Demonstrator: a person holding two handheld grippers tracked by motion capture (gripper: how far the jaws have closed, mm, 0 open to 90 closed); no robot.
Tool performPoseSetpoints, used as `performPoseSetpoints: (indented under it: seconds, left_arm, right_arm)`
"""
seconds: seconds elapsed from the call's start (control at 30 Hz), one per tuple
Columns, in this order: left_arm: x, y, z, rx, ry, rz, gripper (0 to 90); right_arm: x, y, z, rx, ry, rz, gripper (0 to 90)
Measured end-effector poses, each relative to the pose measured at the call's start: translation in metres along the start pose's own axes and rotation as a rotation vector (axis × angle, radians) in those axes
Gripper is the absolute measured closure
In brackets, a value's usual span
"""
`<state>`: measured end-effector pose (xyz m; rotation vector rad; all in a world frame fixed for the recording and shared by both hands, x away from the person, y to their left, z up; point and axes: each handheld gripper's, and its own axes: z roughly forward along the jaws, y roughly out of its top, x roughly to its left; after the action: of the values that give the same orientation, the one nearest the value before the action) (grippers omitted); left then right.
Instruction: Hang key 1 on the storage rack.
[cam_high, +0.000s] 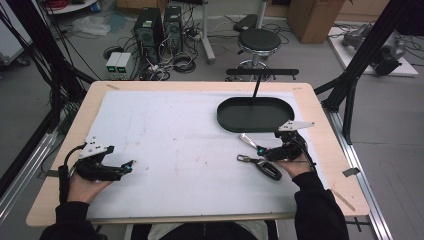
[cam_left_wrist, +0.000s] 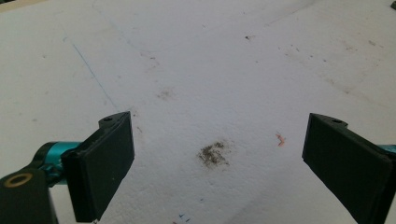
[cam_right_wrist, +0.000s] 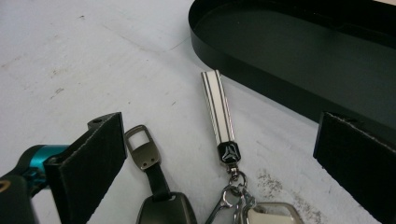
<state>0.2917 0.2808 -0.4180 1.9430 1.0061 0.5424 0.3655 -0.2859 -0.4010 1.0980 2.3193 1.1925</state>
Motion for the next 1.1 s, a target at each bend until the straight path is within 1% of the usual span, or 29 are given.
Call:
performPoseSetpoints:
  seconds: [0.03,0.07,0.13,0.17,0.23,0.27,0.3,0.33,0.4,0.53,0.6,0.77,0.83,0.9,0.93,0.97,1.0,1.07,1.1]
  left_arm:
    - [0.000,0.000,0.000,0.001,-0.001,-0.001,9.5]
    - [0.000,0.000,0.000,0.002,-0.002,-0.002,9.4]
    - [0.000,0.000,0.001,0.004,-0.003,-0.003,9.5]
    - [0.000,0.000,0.001,0.006,-0.004,-0.003,9.5]
    - [0.001,0.000,0.001,0.005,-0.003,-0.005,9.4]
    - [0.001,0.000,0.001,0.005,-0.003,-0.005,9.4]
    - [0.001,0.000,0.001,0.006,-0.004,-0.004,9.4]
    - [0.001,0.000,0.001,0.008,-0.008,-0.006,9.5]
    - [0.001,0.000,0.002,0.008,-0.010,-0.005,9.5]
    - [0.001,0.000,0.001,0.008,-0.010,-0.006,9.5]
    - [0.001,0.000,0.001,0.005,-0.010,-0.004,9.5]
    - [0.001,0.000,0.000,0.003,-0.008,-0.005,9.5]
    - [0.001,0.000,0.000,0.004,-0.010,-0.004,9.5]
    - [0.001,0.000,0.000,0.004,-0.011,-0.003,9.5]
    - [0.001,0.000,0.000,-0.002,-0.013,-0.005,9.5]
    - [0.001,0.000,0.000,-0.002,-0.013,-0.005,9.5]
    - [0.001,0.000,0.000,-0.004,-0.012,-0.008,9.5]
    - [0.001,0.000,0.000,-0.001,-0.011,-0.006,9.5]
    - [0.001,0.000,0.000,-0.001,-0.011,-0.005,9.5]
  right_arm:
    - [0.000,0.000,0.000,0.000,0.000,0.000,1.9]
    - [-0.001,0.005,0.001,0.012,0.002,-0.005,1.9]
    - [-0.001,0.008,0.002,0.018,0.004,-0.008,1.9]
    - [-0.001,0.014,0.005,0.036,0.009,-0.019,1.9]
    - [0.001,0.019,0.008,0.057,0.010,-0.035,1.9]
    - [0.001,0.021,0.010,0.068,0.015,-0.037,2.0]
    - [0.001,0.021,0.010,0.068,0.015,-0.037,2.0]
    - [0.002,0.024,0.015,0.086,0.014,-0.048,2.0]
    - [0.002,0.026,0.019,0.098,0.017,-0.053,2.1]
    - [0.005,0.030,0.030,0.141,0.022,-0.068,2.0]
    - [0.006,0.031,0.033,0.147,0.024,-0.070,2.0]
    - [0.012,0.034,0.046,0.182,0.041,-0.086,2.1]
    - [0.013,0.033,0.050,0.209,0.043,-0.091,2.1]
    - [0.013,0.032,0.052,0.217,0.042,-0.094,2.1]
    - [0.012,0.030,0.056,0.233,0.041,-0.095,2.1]
    - [0.012,0.030,0.058,0.238,0.043,-0.094,2.1]
    - [0.011,0.030,0.059,0.244,0.045,-0.091,5.3]
    - [0.011,0.029,0.060,0.250,0.054,-0.086,6.0]
    - [0.011,0.028,0.063,0.261,0.057,-0.082,6.0]
